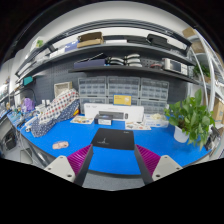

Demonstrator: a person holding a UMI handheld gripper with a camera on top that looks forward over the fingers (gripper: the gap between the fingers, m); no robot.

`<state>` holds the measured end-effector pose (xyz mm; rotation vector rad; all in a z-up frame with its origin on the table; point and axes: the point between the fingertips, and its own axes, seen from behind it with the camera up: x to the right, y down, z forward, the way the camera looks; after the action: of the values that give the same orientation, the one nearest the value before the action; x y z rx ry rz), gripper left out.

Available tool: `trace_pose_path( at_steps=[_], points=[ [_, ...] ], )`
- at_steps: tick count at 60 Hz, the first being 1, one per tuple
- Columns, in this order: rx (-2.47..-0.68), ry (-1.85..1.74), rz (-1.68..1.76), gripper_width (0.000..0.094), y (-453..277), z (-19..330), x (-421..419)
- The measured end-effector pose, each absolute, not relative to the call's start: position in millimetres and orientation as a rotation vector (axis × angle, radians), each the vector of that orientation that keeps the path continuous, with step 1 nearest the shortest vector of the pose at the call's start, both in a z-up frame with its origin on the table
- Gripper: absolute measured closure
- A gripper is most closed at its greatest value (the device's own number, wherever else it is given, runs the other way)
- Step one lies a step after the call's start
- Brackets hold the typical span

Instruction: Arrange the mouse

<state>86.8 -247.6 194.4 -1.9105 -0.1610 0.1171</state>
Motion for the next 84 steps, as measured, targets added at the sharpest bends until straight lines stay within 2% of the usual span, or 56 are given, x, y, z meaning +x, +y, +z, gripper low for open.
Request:
trace_pose_path(
  at_steps=[9, 22, 37, 51, 61, 73, 82, 84],
  points=[
    [-1.950, -0.166, 0.123, 0.0096, -257, 158, 63],
    [-2.043, -0.182, 0.152, 0.0107, -254, 78, -36],
    [-2.138, -0.206, 0.205, 0.0108, -235, 24, -171],
    [-2.156, -0.192, 0.187, 0.0104, -183, 3, -256],
    [-2.171, -0.170, 0.149, 0.0114, -144, -11, -285],
    [-2.157, -0.174, 0.123, 0.0130, -105, -10, -305],
    [-2.160, -0.203, 0.123, 0.0208, -82, -9, -319],
    [-2.164, -0.206, 0.123, 0.0263, -79, -9, -321]
  ],
)
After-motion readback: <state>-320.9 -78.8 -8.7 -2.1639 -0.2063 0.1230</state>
